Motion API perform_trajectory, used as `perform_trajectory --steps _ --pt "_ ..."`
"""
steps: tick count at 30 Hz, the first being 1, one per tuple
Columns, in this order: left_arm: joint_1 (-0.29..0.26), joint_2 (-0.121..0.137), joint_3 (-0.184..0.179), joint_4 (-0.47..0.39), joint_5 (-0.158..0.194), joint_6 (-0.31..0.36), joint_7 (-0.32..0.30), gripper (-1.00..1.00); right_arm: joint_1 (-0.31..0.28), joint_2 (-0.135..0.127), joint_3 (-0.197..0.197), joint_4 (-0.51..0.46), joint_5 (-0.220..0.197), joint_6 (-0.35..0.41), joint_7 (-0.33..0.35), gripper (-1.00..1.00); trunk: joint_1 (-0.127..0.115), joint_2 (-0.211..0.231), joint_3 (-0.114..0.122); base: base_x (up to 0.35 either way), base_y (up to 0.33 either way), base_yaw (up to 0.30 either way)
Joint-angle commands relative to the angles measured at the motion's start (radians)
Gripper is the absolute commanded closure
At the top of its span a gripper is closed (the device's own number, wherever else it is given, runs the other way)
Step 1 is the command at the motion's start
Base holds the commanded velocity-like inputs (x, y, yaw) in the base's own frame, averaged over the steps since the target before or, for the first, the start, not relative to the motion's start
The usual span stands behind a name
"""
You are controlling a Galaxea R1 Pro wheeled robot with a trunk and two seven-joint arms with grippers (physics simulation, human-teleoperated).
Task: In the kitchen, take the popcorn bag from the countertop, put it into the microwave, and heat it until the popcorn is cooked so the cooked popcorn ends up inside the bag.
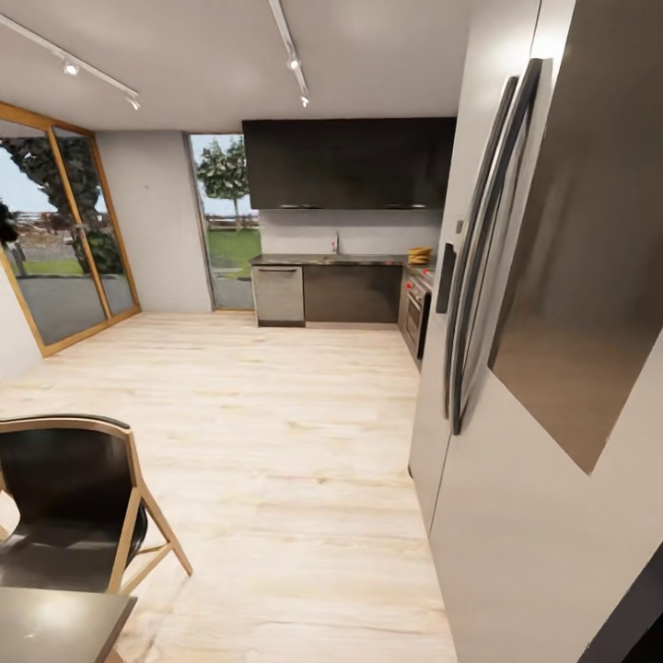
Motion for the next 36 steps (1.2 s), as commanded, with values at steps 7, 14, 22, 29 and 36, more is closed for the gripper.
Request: perform_trajectory --steps 7,14,22,29,36 --pt "0.000 0.000 0.001 0.000 0.003 0.000 0.000 -1.00 0.000 0.000 0.000 0.000 0.000 -0.003 0.000 -1.00 0.001 0.000 -0.001 0.321 0.000 0.000" --pt "0.000 0.000 0.001 0.001 0.005 0.000 0.000 -1.00 0.000 0.000 0.000 0.000 0.000 -0.003 -0.001 -1.00 0.001 0.000 -0.001 0.321 0.000 0.000" --pt "0.000 0.000 0.001 0.001 0.005 0.003 0.000 -1.00 0.000 0.000 0.000 0.000 0.000 -0.003 0.000 -1.00 0.001 0.000 -0.001 0.322 0.000 0.000" --pt "0.000 0.000 0.001 0.000 0.005 0.002 0.000 -1.00 0.000 0.000 0.000 0.000 0.000 -0.003 0.000 -1.00 0.001 0.000 -0.001 0.322 0.000 0.000" --pt "0.000 0.000 0.001 0.000 0.005 0.001 0.000 -1.00 0.000 0.000 0.000 0.000 0.000 -0.005 -0.001 -1.00 0.001 0.000 -0.001 0.322 0.000 0.000"
